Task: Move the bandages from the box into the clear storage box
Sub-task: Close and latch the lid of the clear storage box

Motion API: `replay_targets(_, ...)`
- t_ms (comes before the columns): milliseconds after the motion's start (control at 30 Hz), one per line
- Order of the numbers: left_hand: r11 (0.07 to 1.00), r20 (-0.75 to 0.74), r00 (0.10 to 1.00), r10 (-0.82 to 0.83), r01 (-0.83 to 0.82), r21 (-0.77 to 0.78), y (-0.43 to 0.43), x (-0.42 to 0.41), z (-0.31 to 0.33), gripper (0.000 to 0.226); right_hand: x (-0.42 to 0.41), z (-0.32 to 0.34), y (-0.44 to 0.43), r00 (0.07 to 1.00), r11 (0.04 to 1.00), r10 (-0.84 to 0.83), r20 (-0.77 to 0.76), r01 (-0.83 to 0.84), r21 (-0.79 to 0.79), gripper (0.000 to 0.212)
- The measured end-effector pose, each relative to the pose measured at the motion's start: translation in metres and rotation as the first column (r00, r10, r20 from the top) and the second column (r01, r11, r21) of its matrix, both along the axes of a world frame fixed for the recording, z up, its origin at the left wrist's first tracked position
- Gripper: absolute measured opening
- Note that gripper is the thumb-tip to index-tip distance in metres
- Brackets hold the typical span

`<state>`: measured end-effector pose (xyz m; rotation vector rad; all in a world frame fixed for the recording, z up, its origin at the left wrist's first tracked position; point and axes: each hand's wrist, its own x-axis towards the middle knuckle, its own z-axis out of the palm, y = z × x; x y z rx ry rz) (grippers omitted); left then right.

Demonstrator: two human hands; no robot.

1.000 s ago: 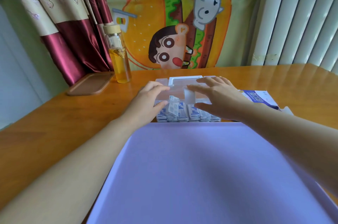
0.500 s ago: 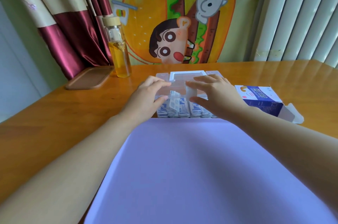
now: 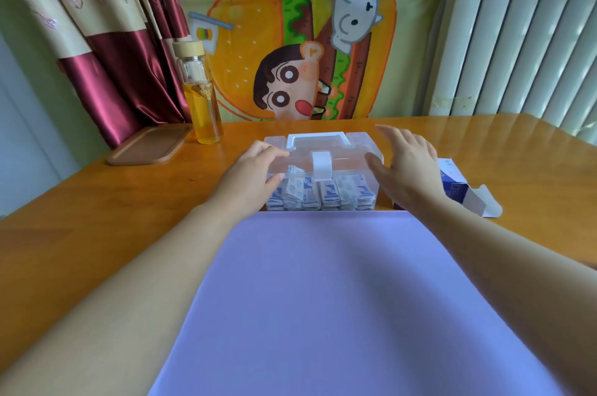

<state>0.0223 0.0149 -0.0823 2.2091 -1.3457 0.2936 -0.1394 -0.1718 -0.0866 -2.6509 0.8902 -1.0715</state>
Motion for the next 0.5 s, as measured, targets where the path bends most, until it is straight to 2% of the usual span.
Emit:
replay_targets(67,1.000,0.002,1.000,0.010,-0.010,0.000,-0.001,-0.003,0.000,0.036,-0.015,-0.003,-0.013,0.988,0.984,-0.149,-0.041,0.153,0.095,0.048)
replay_targets(200,0.999,-0.008,0.999,0.032,-0.032,0.005,-0.002,-0.007,0.001,0.036,-0.031,-0.011,-0.027,0.970,0.944,-0.196,-0.141,0.226,0.239,0.050)
replay_targets(333,0.999,-0.010,0.999,0.042,-0.042,0.012,-0.002,-0.010,0.003,0.036,-0.033,-0.018,-0.030,0.902,0.940,-0.222,-0.370,0.299,0.166,0.050)
replay_targets(400,0.999,-0.008,0.999,0.044,-0.044,0.013,-0.002,-0.010,0.003,0.036,-0.030,-0.018,-0.029,0.887,0.935,-0.259,-0.382,0.329,0.130,0.057)
replay_targets(500,0.999,-0.013,0.999,0.046,-0.046,0.016,-0.002,-0.010,0.003,0.036,-0.025,-0.018,-0.032,0.888,0.926,-0.304,-0.345,0.361,0.114,0.055)
